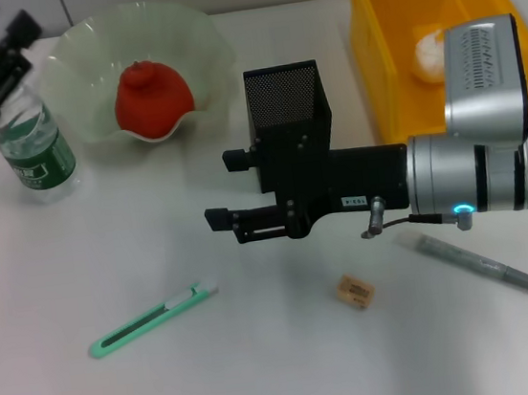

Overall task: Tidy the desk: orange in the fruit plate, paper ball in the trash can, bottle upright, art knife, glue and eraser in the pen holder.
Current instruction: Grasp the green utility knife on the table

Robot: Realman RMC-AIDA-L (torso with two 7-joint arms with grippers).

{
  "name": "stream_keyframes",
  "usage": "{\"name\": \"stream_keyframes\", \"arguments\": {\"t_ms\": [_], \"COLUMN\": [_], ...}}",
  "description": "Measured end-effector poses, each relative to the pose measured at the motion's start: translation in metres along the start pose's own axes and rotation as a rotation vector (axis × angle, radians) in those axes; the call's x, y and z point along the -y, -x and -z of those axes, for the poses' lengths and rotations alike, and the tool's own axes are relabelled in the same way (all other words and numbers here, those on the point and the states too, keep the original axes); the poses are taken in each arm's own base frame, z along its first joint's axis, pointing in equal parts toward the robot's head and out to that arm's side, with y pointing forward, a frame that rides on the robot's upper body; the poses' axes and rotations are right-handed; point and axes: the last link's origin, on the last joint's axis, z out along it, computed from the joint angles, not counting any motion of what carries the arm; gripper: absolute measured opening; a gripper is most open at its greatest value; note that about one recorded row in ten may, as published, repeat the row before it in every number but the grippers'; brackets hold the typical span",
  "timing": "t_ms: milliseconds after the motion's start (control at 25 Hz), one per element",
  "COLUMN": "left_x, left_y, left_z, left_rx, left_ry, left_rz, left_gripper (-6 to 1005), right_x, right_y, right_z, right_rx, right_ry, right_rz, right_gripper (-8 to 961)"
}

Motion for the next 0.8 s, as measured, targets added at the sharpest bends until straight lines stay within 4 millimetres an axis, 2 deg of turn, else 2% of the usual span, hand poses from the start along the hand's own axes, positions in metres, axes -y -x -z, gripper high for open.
{"name": "stream_keyframes", "arguments": {"t_ms": [240, 400, 440, 520, 600, 640, 680, 720, 760, 800], "left_x": [-0.028, -0.033, -0.036, -0.038, -0.044, -0.053, -0.053, -0.055, -0.057, -0.059], "left_y": [-0.014, -0.018, -0.019, -0.019, -0.015, -0.01, -0.01, -0.007, -0.006, -0.003], "left_z": [-0.002, 0.003, 0.007, 0.01, 0.014, 0.017, 0.017, 0.017, 0.017, 0.017], "left_rx": [0.076, 0.132, 0.144, 0.15, 0.183, 0.229, 0.229, 0.236, 0.24, 0.24], "left_ry": [0.278, 0.341, 0.367, 0.383, 0.436, 0.498, 0.498, 0.508, 0.512, 0.51], "left_rz": [0.08, 0.096, 0.107, 0.113, 0.121, 0.132, 0.132, 0.138, 0.145, 0.152], "left_gripper": [606, 605, 605, 605, 605, 605, 605, 604, 604, 604], "right_x": [-0.004, -0.009, -0.012, -0.013, -0.015, -0.016, -0.016, -0.016, -0.016, -0.016], "right_y": [0.001, 0.003, 0.007, 0.009, 0.014, 0.018, 0.018, 0.02, 0.02, 0.02], "right_z": [0.004, 0.01, 0.021, 0.028, 0.047, 0.065, 0.065, 0.083, 0.083, 0.095], "right_rx": [0.016, 0.042, 0.09, 0.118, 0.196, 0.26, 0.26, 0.312, 0.312, 0.34], "right_ry": [0.018, 0.057, 0.085, 0.096, 0.104, 0.103, 0.103, 0.092, 0.092, 0.08], "right_rz": [0.026, 0.032, 0.043, 0.053, 0.073, 0.079, 0.079, 0.078, 0.078, 0.075], "right_gripper": [791, 791, 791, 791, 791, 791, 791, 791, 791, 791]}}
